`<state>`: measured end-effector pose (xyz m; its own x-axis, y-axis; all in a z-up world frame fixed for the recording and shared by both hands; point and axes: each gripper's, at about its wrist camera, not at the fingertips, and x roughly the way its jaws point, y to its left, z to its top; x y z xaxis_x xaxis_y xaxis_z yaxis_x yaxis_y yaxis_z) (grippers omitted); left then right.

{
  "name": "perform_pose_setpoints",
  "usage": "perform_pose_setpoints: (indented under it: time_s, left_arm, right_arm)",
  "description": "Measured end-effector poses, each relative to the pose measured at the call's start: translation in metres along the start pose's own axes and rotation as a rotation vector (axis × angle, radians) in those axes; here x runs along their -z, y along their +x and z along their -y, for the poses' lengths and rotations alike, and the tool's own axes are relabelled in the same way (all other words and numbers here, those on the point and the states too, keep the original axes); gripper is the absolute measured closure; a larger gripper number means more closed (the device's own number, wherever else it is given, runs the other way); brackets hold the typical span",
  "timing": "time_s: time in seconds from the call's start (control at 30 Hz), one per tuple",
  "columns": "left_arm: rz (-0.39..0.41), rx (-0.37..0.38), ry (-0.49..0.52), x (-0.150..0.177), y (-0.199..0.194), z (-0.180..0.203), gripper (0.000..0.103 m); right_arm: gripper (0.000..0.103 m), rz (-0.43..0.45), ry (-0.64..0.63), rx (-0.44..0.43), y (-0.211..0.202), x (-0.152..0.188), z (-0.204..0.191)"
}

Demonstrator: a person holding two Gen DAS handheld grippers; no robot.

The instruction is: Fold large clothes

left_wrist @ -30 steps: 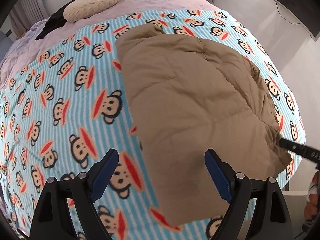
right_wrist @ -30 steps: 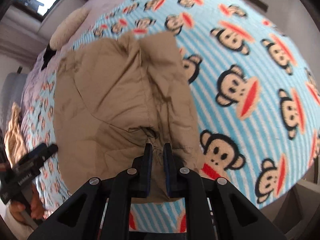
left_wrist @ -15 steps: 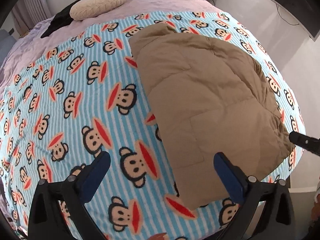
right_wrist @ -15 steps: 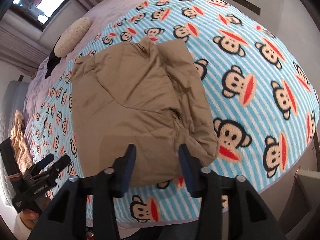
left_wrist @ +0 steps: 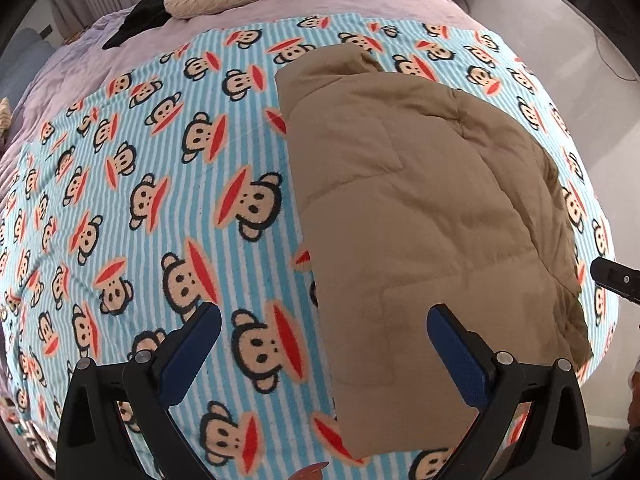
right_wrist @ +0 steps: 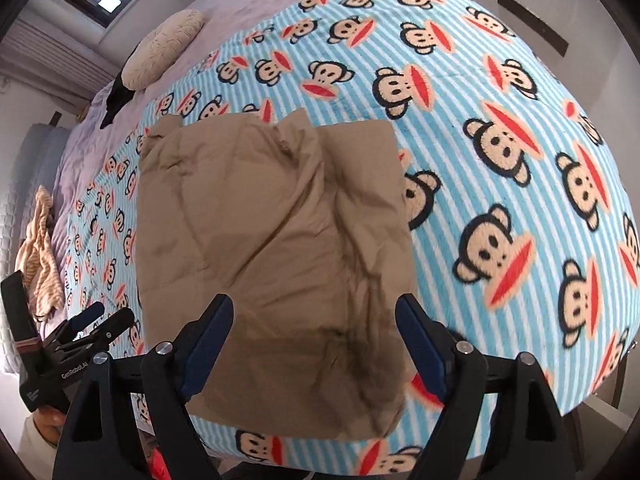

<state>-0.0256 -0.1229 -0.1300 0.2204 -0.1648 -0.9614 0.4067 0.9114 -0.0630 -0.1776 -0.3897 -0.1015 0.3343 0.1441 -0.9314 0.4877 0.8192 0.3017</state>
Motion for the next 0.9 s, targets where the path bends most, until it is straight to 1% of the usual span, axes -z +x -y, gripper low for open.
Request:
perform_pose_setpoints:
  time_s: [0.2, 0.23, 0.27, 0.33, 0.43, 0.53, 0.57, 0.6, 0.7, 0.77, 0.83, 0.9]
  left_arm:
    - [-0.037, -0.014, -0.014, -0.003, 0.011, 0.006, 0.0]
    - [-0.041, -0.016, -0.016, -0.003, 0.012, 0.006, 0.0]
    - [-0.045, -0.018, -0.017, -0.003, 0.013, 0.007, 0.0]
    - [-0.051, -0.019, -0.017, -0.004, 0.016, 0.008, 0.0]
    - [-0.054, 0.0, -0.018, -0.007, 0.018, 0.009, 0.0]
    - [-0.06, 0.062, -0.034, -0.013, 0.022, 0.002, 0.0]
    - [-0.064, 0.099, -0.047, -0.015, 0.024, -0.003, 0.0]
    - [-0.069, 0.138, -0.067, -0.017, 0.026, -0.008, 0.0]
    - [-0.092, 0.24, -0.099, -0.025, 0.04, -0.02, 0.0]
    - [-0.115, 0.304, -0.12, -0.029, 0.053, -0.027, 0.0]
    - [-0.153, 0.415, -0.155, -0.034, 0.072, -0.033, 0.0]
    - [-0.169, 0.481, -0.165, -0.04, 0.086, -0.033, 0.0]
  right_arm:
    - [0.014, -0.031, 0.004, -0.023, 0.01, -0.017, 0.027]
    - [0.011, -0.035, -0.002, -0.032, 0.012, -0.018, 0.029]
    - [0.001, -0.042, -0.007, -0.043, 0.014, -0.019, 0.031]
    - [0.0, -0.057, -0.013, -0.06, 0.019, -0.02, 0.036]
    - [0.0, -0.074, -0.004, -0.056, 0.027, -0.02, 0.042]
    - [0.0, -0.096, 0.024, -0.062, 0.034, -0.023, 0.055]
    - [0.0, -0.108, 0.033, -0.081, 0.036, -0.025, 0.059]
    - [0.0, -0.118, 0.042, -0.106, 0.037, -0.027, 0.061]
    - [0.0, -0.158, 0.071, -0.228, 0.044, -0.032, 0.067]
    - [0.0, -0.184, 0.062, -0.285, 0.051, -0.036, 0.066]
    - [0.0, -0.208, 0.031, -0.285, 0.062, -0.041, 0.063]
    - [0.0, -0.23, 0.007, -0.27, 0.077, -0.048, 0.063]
